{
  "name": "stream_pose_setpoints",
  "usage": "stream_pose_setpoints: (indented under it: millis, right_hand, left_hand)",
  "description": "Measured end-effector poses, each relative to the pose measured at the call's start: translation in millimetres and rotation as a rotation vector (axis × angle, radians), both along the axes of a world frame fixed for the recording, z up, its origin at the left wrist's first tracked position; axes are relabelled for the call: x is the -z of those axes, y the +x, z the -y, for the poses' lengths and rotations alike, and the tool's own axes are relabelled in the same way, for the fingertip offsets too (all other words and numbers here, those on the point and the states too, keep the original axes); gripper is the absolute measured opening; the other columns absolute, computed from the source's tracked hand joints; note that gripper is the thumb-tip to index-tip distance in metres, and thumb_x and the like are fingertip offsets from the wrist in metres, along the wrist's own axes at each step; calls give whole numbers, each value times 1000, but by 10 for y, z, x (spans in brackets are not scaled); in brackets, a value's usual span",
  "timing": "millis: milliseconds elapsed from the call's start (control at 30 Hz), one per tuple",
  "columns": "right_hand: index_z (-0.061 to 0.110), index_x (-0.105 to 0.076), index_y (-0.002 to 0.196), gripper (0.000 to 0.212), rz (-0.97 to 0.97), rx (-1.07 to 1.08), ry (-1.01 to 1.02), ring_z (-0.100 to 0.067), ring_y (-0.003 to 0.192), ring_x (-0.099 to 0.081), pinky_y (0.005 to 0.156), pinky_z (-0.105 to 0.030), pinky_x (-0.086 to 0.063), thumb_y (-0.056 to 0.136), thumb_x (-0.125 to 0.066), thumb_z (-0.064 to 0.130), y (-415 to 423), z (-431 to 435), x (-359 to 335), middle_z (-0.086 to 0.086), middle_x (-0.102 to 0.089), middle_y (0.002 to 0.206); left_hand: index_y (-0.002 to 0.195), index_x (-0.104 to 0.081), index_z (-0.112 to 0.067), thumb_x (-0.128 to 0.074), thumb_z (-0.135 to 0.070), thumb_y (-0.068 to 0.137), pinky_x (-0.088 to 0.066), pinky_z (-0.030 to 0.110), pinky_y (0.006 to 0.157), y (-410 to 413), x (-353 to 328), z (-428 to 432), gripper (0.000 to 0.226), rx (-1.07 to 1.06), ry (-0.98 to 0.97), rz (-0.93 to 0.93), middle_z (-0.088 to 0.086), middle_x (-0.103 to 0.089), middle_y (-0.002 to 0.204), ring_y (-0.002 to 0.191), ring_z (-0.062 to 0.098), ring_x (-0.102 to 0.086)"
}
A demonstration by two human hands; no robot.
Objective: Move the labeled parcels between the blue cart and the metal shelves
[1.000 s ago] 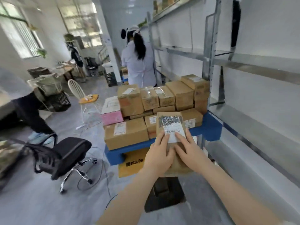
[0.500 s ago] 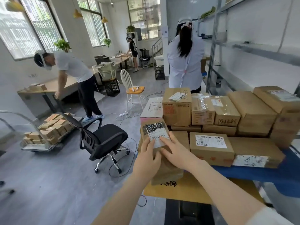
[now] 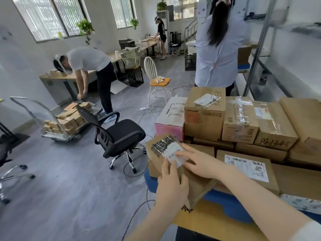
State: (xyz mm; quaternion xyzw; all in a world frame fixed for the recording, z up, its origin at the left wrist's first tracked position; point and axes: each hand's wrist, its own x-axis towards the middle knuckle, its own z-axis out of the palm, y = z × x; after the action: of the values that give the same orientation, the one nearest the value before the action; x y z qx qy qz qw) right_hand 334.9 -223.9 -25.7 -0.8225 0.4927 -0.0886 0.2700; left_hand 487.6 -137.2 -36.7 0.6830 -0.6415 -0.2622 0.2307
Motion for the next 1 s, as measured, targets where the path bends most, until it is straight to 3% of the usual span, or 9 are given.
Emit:
stream_pose_setpoints:
  millis: [100,167,233,300,367,433,567,700,1000]
  right_hand:
    - [58,-32,135,44,-16,-17,29,-10,142,-23,113,-30,-23,97,-43,38,-73,100,-66,19,-3,158]
    - [58,-32,136,44,-15,-4,57,-11,143,-21,114,-30,-22,98,-42,37,-60,86,-107,18,-1,158]
    - [57,-32,137,42,-38,67,24,-15,143,-21,113,-35,-25,99,-39,40,-12,8,-146,17,1,159]
    - [55,-29,139,42,-125,187,-103,-19,144,-17,113,-43,-25,97,-33,52,68,-172,-132,12,0,160]
    - [52,-25,141,59,-165,287,-217,-19,145,-10,115,-46,-13,86,-25,73,200,-453,-73,8,-7,160]
    - [48,-22,143,75,-212,261,-269,-18,145,-7,116,-48,0,76,-26,83,327,-697,-1,6,-17,157]
    - [49,-16,144,68,-345,181,-359,-19,145,-9,115,-56,-3,83,-40,65,252,-623,2,3,-21,155]
    - [51,-10,144,68,-411,181,-328,-18,145,-6,116,-51,-2,87,-47,51,53,-300,-73,7,-14,157]
    - [56,-4,141,71,-386,279,-334,-15,146,-2,116,-51,1,88,-47,36,-84,-75,37,8,-12,159]
  left_hand:
    - [142,-33,-27,-29,-37,95,-31,39,102,160,-47,226,48,15,-174,357,-4,-18,156,133,30,-27]
    - [142,-34,-33,-34,-40,95,-27,44,105,406,-133,520,48,-51,-226,441,-1,-20,156,134,30,-25]
    - [145,-29,-38,-33,-43,96,-17,47,112,655,-150,853,49,-5,-182,445,-2,-13,159,142,29,-14]
    - [147,-26,-34,-27,-42,100,-14,51,115,794,-104,1064,48,193,-147,471,2,-7,160,145,29,-6]
    - [149,-24,-30,-27,-43,100,-20,51,114,853,-54,1138,50,292,-161,414,3,-10,160,145,28,-10]
    - [149,-25,-33,-31,-45,97,-25,48,112,856,-39,1126,53,243,-174,282,1,-15,158,142,26,-18]
    - [145,-34,-32,-39,-43,96,-33,45,105,837,-29,1076,51,185,-255,317,4,-24,153,132,32,-28]
    - [142,-38,-30,-40,-48,95,-39,41,98,809,-96,1084,51,99,-239,360,7,-30,146,126,31,-32]
    - [147,-26,-18,-37,-43,98,-32,43,105,766,-80,1175,57,205,-208,273,8,-20,155,135,32,-25]
